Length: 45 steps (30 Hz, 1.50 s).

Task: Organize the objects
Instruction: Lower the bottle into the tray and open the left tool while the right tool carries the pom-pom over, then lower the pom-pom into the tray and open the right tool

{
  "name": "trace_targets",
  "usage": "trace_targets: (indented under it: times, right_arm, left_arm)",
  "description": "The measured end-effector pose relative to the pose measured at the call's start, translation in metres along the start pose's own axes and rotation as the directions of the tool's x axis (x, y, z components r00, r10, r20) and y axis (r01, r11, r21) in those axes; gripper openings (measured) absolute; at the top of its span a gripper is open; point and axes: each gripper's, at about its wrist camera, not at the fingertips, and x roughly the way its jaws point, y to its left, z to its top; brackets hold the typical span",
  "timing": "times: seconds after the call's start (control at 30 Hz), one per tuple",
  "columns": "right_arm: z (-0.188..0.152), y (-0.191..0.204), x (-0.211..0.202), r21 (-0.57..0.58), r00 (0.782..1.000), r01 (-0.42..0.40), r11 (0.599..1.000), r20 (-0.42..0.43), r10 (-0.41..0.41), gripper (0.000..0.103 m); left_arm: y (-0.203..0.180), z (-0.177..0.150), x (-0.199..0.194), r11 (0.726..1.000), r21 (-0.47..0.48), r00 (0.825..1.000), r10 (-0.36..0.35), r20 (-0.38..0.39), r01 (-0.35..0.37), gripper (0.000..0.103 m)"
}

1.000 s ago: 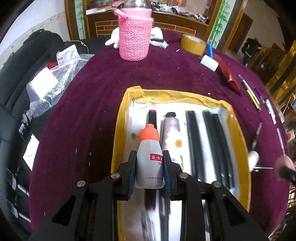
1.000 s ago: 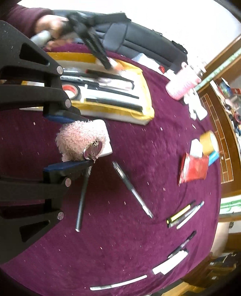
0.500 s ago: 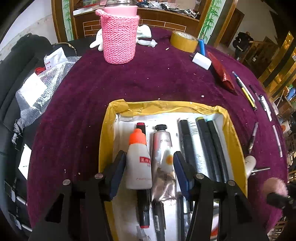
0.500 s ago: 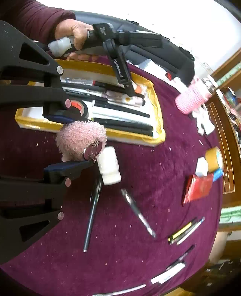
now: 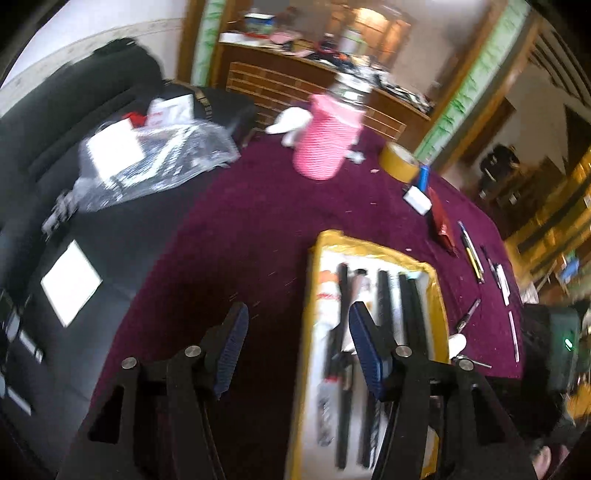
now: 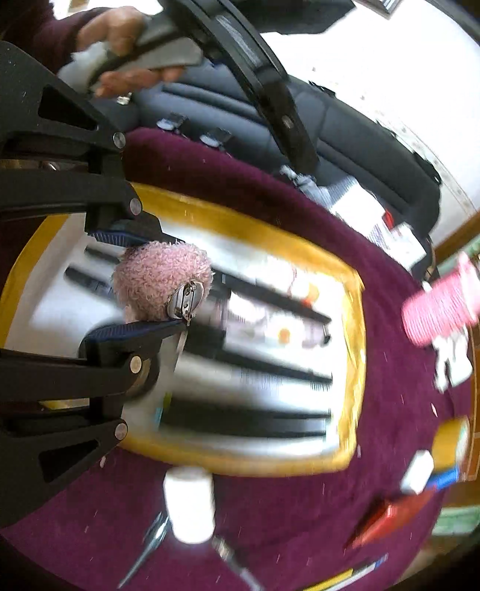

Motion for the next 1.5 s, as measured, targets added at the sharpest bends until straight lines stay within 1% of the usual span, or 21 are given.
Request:
trace_targets:
  times: [0.1,0.17,0.3,0.43,0.53,0.63,0.77,0.87,0.97,1.03,1.13,1.2,1.33,1.5]
  right_arm:
    - [0.007,0.014,0.021,-0.024,1.0,-0.016,1.0,-0.025,0.016,0.033]
    - [0.011,0.02,0.033,-0.039,0.999,-0.018,0.999,-0.034,0.017,0.033]
    - [0.016,0.025,0.05,-0.028,0.998,-0.024,0.999,-0.05,0.023,0.036]
    - [0.019,0.027,0.056,0.005,0.997,-0.05,0.999,-0.052,0.051,0.04]
    - [0.022,0.027,0.052,0.013,0.997,-0.07,0.997,-0.038,0.07,0.05]
    - [0.024,0.025,0.044,0.028,0.997,-0.073,0.997,-0.016,0.074,0.057]
    - [0.029,0.018,0.031,0.063,0.997,-0.082,0.995,0.018,0.081,0.058]
    - [0.031,0.015,0.013,0.056,0.997,-0.059,0.997,0.06,0.055,0.058]
    - [0.029,0.002,-0.013,0.064,0.994,-0.008,0.998,0.105,0.001,0.058]
    - [0.02,-0.017,-0.029,0.103,0.991,0.026,0.994,0.128,-0.039,0.059]
    - [0.003,-0.048,-0.046,0.165,0.988,0.065,0.984,0.124,-0.086,0.059]
    - [-0.013,-0.07,-0.056,0.216,0.985,0.089,0.972,0.126,-0.118,0.059]
    - [-0.039,-0.111,-0.079,0.311,0.981,0.087,0.946,0.141,-0.137,0.059]
    - [-0.062,-0.153,-0.109,0.36,0.972,0.085,0.929,0.174,-0.156,0.059]
  left_arm:
    - [0.017,-0.016,-0.014,0.998,-0.021,0.998,0.059,0.016,-0.059,0.051]
    - [0.024,-0.026,-0.021,0.997,-0.027,0.997,0.074,0.026,-0.073,0.051]
    - [0.037,-0.04,-0.031,0.995,-0.064,0.996,0.077,0.045,-0.074,0.051]
    - [0.045,-0.044,-0.034,0.993,-0.101,0.996,0.071,0.053,-0.066,0.051]
    - [0.048,-0.045,-0.036,0.992,-0.109,0.996,0.065,0.06,-0.058,0.051]
    - [0.047,-0.045,-0.035,0.993,-0.112,0.997,0.052,0.055,-0.046,0.051]
    - [0.036,-0.042,-0.034,0.995,-0.094,0.998,0.031,0.059,-0.025,0.051]
    - [0.024,-0.04,-0.035,0.998,-0.064,0.998,0.013,0.067,-0.009,0.051]
    - [0.012,-0.038,-0.03,0.999,-0.038,0.998,-0.011,0.055,0.013,0.051]
    - [0.003,-0.038,-0.026,0.999,-0.029,0.999,-0.029,0.046,0.03,0.051]
    - [-0.015,-0.038,-0.019,0.998,-0.015,0.997,-0.061,0.038,0.061,0.051]
    - [-0.028,-0.038,-0.015,0.998,0.004,0.997,-0.069,0.028,0.069,0.051]
    - [-0.063,-0.04,-0.013,0.996,0.051,0.997,-0.074,0.004,0.073,0.051]
    - [-0.107,-0.052,-0.019,0.991,0.117,0.998,-0.064,-0.002,0.064,0.051]
